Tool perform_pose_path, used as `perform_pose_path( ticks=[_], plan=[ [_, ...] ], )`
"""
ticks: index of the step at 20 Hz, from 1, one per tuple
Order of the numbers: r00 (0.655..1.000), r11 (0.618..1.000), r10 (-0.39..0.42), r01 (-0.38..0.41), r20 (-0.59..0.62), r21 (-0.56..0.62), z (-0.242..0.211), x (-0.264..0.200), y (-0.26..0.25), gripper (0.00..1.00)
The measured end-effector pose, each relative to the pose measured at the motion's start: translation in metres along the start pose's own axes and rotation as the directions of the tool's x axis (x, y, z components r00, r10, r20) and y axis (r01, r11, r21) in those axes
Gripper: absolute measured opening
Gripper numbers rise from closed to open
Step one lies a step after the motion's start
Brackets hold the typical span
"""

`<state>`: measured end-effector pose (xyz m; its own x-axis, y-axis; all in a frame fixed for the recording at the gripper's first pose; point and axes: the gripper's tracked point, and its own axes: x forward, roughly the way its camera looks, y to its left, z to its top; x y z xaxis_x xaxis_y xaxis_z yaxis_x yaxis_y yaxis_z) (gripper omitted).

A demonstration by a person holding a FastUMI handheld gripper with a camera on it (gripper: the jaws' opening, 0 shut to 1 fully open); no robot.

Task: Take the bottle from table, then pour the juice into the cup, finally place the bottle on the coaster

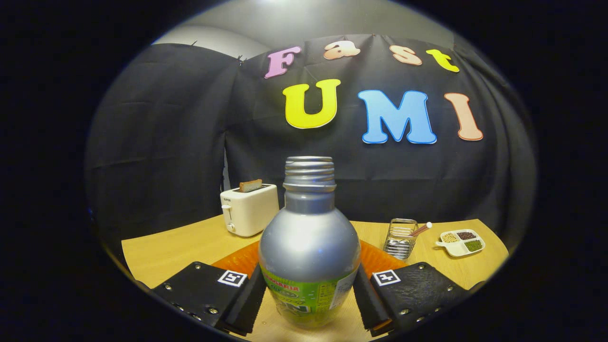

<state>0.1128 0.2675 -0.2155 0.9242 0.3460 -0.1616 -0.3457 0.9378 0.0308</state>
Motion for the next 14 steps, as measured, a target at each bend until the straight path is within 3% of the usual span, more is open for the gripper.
perform_pose_path(
  ticks=[14],
  plan=[
    [0.997,0.998,0.025,-0.028,-0.068,-0.051,-0.064,0.048,0.016,0.81]
  ],
)
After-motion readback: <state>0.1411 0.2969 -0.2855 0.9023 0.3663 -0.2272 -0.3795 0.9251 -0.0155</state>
